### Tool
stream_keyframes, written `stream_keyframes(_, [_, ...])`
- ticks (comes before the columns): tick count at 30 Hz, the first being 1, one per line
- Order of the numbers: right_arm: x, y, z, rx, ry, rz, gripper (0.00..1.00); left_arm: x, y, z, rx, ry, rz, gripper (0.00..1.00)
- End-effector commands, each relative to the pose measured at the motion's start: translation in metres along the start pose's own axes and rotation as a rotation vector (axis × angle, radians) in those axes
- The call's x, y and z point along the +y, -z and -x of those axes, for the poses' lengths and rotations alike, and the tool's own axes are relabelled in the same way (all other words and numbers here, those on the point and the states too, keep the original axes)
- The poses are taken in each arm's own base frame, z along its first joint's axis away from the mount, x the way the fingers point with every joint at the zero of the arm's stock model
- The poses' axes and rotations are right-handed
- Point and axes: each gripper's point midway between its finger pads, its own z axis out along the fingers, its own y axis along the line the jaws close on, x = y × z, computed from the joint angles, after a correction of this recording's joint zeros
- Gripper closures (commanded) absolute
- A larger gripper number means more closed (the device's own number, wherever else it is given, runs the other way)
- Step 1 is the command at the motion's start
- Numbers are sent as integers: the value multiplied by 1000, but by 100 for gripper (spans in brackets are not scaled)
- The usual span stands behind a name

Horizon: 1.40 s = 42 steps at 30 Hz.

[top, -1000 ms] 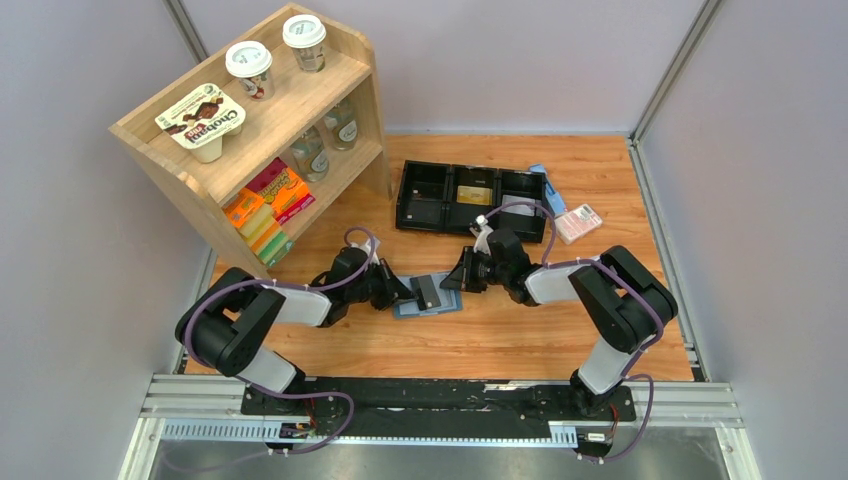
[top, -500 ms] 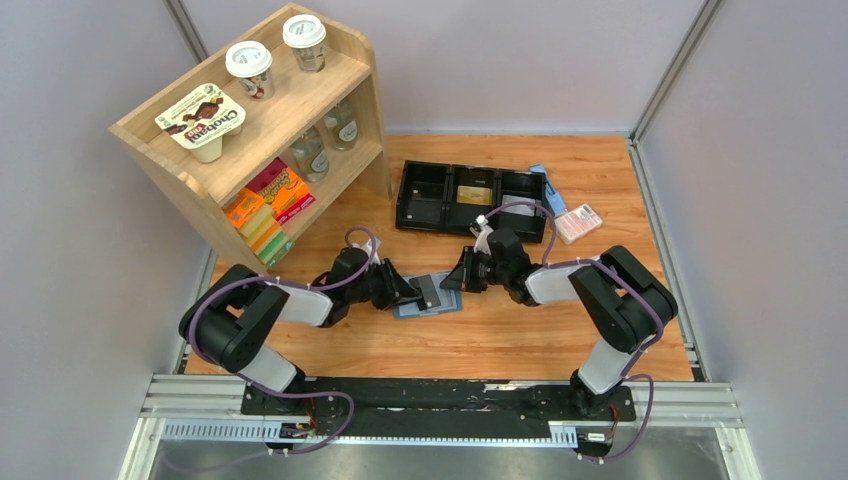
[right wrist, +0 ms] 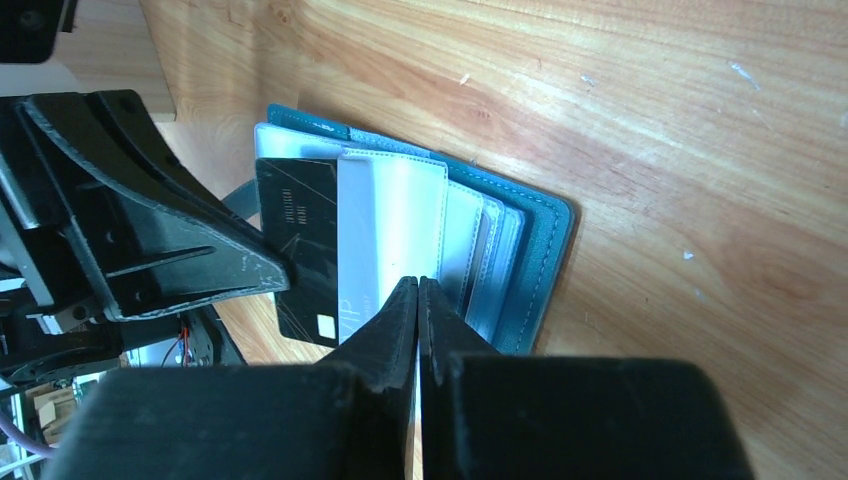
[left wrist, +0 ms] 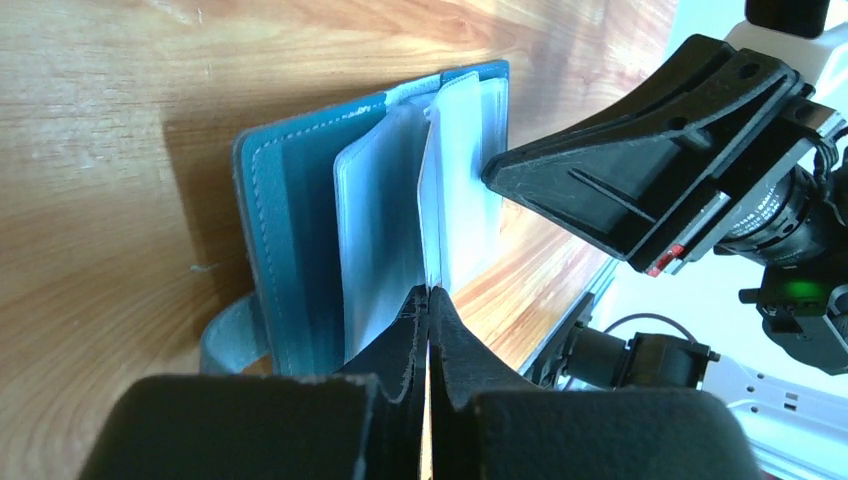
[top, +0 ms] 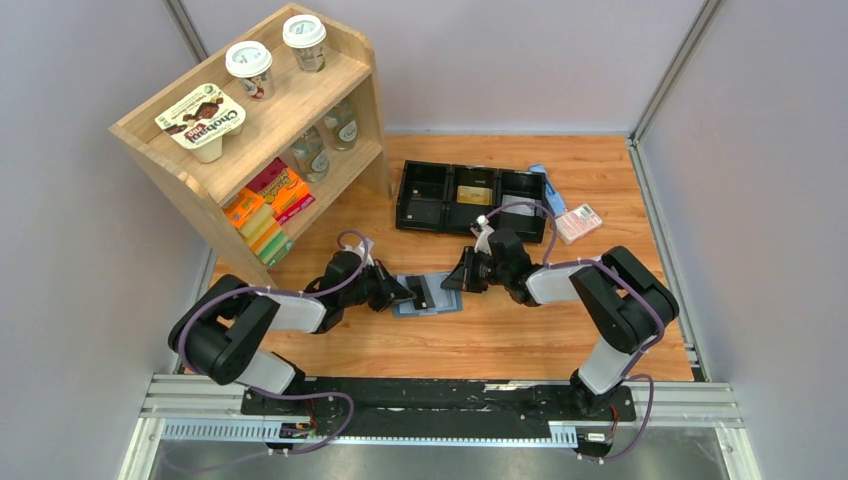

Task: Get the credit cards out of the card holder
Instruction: Remove the credit card from the card holder, then place the credit card in the storage box.

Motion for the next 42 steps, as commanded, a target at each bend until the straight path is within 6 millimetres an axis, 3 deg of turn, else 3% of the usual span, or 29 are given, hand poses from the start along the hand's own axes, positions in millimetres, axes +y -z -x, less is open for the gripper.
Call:
stream_keyframes(1, [-51, 9, -27, 67, -15, -193, 99, 8, 12, 3, -17, -70, 74, 100])
stream_keyframes(7, [-41, 11, -17, 61, 22, -184, 97, 22, 32, 4, -24, -168, 183, 100])
stream_keyframes(11, [-20, 17, -2, 55, 72, -148, 90, 11, 43, 8, -24, -260, 179, 100])
stream_keyframes(13, [-5, 23, 8, 57, 123, -120, 83, -8, 49, 17, -28, -337, 157, 100])
stream_keyframes(14, [4, 27, 15, 55, 158, -105, 78, -7, 54, 14, -5, -357, 173, 100])
stream_keyframes(17, [37, 42, 30, 64, 290, -37, 64, -39, 64, 24, 11, -516, 117, 100])
stream_keyframes(22, [92, 76, 48, 55, 517, 114, 36, -80, 84, 15, 130, -717, 2, 100])
stream_keyframes(25, [122, 96, 49, 55, 629, 221, 29, -108, 101, 9, 193, -866, -100, 100])
stream_keyframes(33, [191, 127, 35, 115, 826, 488, 24, -169, 149, -8, 312, -1103, -326, 100])
stream_keyframes(39, [220, 136, 25, 163, 874, 632, 36, -177, 162, -9, 343, -1164, -341, 100])
stream_keyframes(42, [227, 137, 23, 178, 878, 673, 50, -177, 162, -10, 352, -1162, -348, 100])
